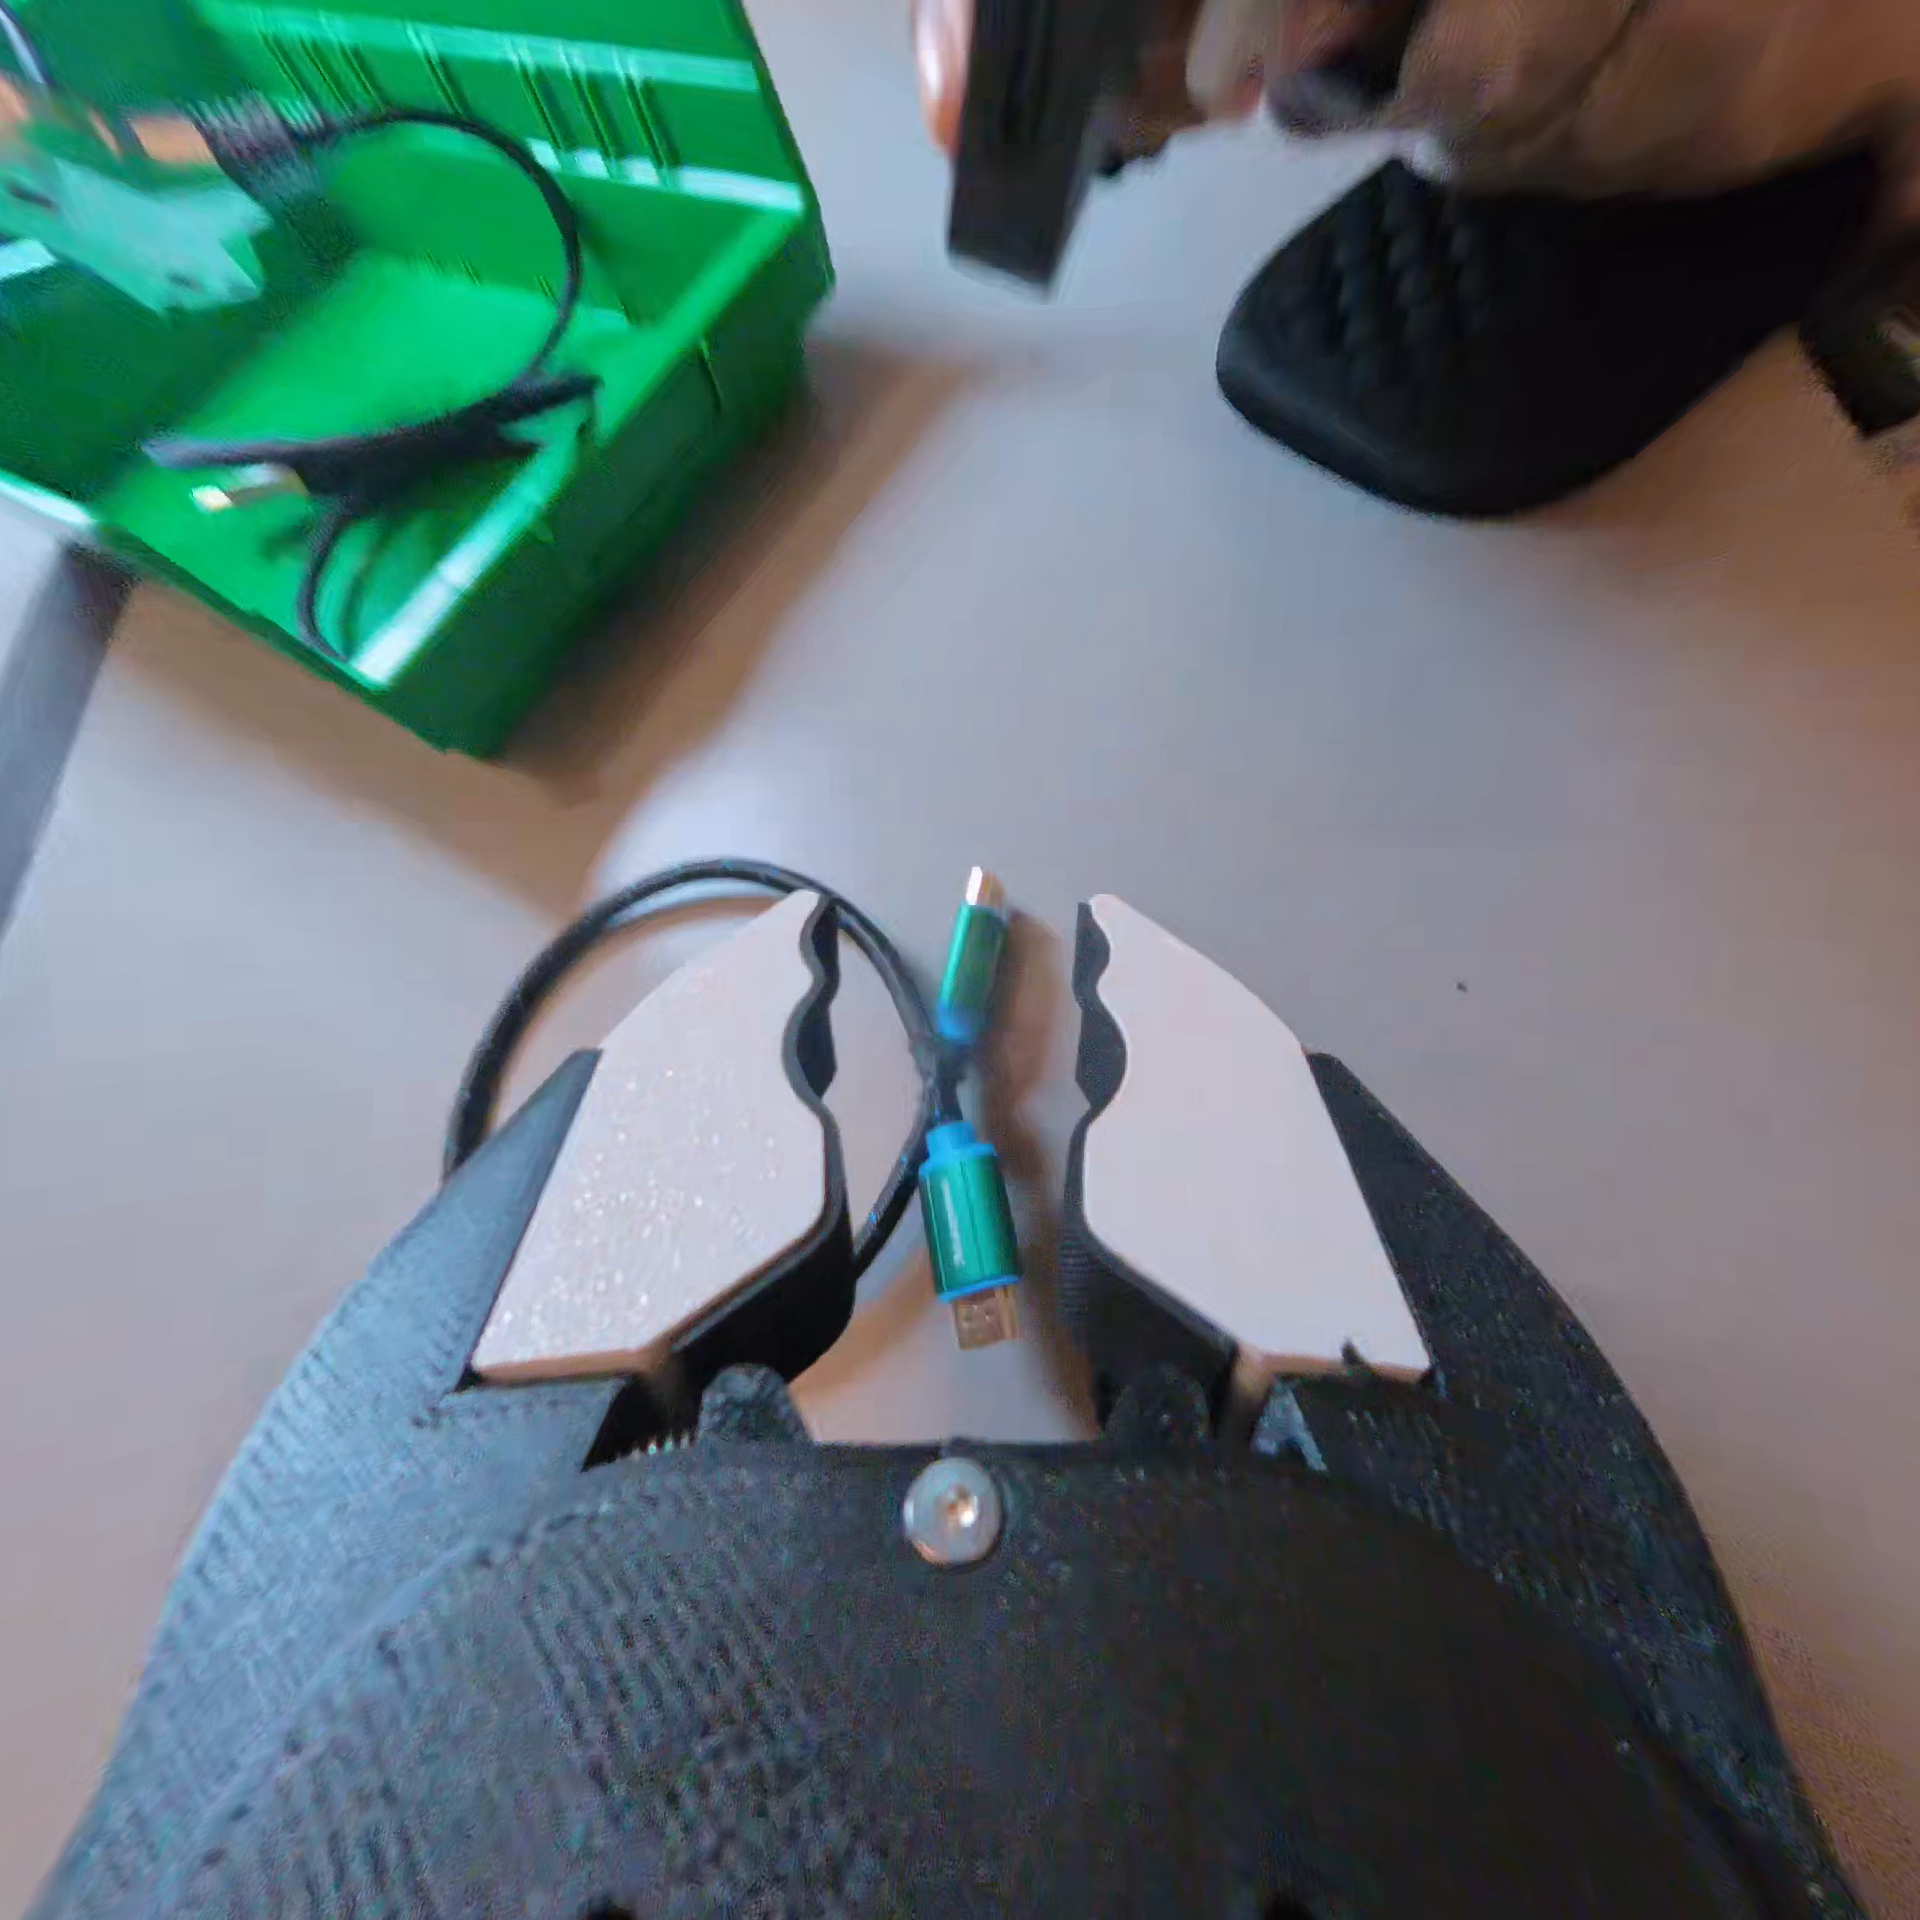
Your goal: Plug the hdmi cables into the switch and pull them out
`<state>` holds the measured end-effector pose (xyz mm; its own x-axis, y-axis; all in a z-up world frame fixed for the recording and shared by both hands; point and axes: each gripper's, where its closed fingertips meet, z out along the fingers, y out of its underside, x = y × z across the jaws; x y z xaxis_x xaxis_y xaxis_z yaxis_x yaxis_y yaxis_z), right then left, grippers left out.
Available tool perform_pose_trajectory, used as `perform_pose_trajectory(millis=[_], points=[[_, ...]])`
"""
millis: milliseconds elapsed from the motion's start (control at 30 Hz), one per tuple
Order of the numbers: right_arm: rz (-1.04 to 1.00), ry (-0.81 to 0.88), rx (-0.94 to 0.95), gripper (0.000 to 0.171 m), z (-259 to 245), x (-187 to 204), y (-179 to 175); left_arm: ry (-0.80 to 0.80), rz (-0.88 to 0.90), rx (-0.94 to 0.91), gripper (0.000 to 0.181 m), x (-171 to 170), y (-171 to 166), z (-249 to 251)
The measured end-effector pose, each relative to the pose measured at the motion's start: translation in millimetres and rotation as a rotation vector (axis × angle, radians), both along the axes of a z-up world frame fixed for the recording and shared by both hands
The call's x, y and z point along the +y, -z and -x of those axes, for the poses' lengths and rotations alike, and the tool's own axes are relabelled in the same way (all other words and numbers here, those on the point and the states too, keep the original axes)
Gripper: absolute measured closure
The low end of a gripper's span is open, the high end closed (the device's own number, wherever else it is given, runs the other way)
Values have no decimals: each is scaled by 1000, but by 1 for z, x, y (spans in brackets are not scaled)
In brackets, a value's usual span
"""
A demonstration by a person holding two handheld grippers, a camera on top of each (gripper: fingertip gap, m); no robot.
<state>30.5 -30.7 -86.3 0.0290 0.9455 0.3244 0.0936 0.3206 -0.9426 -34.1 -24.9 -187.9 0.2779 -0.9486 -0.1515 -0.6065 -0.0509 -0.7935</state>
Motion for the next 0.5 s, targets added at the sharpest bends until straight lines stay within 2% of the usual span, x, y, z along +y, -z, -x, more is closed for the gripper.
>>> perform_pose_trajectory(millis=[167, 333, 367, 467, 500], points=[[31, -14, 9, 157, -3, 5, 4, -78, 114, 273, 129, 10, 55, 12], [24, -48, -3, 157, 0, 0, 8, -94, 278, 274, 159, 15, 58, 2], [19, -52, -2, 157, -2, 0, 9, -80, 266, 289, 160, 16, 58, 3], [-5, -68, 21, 157, -8, 0, 6, -168, 114, 331, 162, 36, 54, 17], [-22, -71, 29, 157, -10, 0, 4, -202, 92, 295, 162, 41, 47, 22]])
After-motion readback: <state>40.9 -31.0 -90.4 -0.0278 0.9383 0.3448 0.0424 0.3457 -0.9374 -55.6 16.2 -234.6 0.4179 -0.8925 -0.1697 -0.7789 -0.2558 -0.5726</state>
